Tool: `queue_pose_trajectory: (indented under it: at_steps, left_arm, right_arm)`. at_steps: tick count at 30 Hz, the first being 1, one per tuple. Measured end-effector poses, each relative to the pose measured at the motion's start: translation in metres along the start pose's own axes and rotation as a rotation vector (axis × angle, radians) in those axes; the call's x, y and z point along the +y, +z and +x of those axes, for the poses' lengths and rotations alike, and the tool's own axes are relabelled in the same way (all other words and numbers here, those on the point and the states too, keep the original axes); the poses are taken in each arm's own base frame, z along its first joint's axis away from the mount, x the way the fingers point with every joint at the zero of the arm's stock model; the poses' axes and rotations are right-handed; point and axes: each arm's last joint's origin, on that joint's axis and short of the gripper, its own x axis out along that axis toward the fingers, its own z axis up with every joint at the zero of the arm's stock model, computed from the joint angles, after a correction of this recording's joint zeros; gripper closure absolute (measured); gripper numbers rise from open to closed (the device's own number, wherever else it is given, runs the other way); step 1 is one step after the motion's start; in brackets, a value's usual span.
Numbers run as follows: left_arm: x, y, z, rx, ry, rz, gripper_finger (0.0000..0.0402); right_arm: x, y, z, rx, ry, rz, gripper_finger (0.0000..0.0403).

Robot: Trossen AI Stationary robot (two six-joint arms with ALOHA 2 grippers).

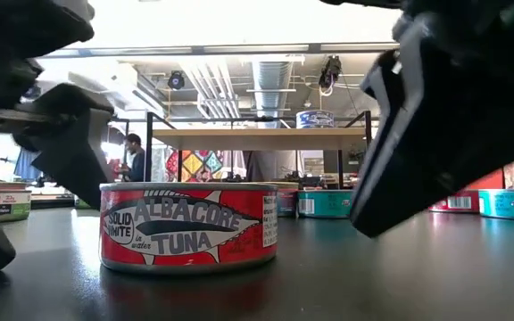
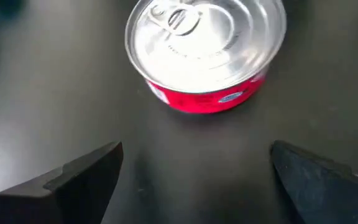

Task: Stack canned seafood by type on shelf
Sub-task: Put the red tuna can on the shelf

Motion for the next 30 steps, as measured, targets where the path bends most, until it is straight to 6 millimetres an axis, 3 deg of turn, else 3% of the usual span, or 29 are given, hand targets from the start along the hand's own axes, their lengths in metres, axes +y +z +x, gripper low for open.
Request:
queue_pose_trajectory:
  at_steps: [4, 8, 17, 23, 30]
  left_arm:
    - [-0.012, -0.017, -0.004, -0.099, -0.076, -0.031, 0.0003]
    - [-0.011, -0.026, -0.006, -0.169, -0.050, -0.063, 0.0003]
    - [0.004, -0.023, 0.003, -0.224, -0.012, -0.054, 0.0003]
    - [0.011, -0.015, 0.007, -0.315, -0.094, -0.045, 0.0002]
    - [0.012, -0.013, 0.006, -0.352, -0.114, -0.040, 0.0002]
  right_arm:
    - [0.004, 0.007, -0.005, -0.024, 0.028, 0.000, 0.0303]
    - [0.002, 0.013, -0.003, -0.035, 0.031, -0.042, 0.0281]
    - [-0.019, 0.026, 0.012, -0.024, -0.014, -0.028, 0.0232]
    - [-0.032, 0.035, 0.020, -0.033, -0.023, -0.023, 0.0214]
    - [-0.033, 0.041, 0.023, -0.074, -0.008, -0.029, 0.0202]
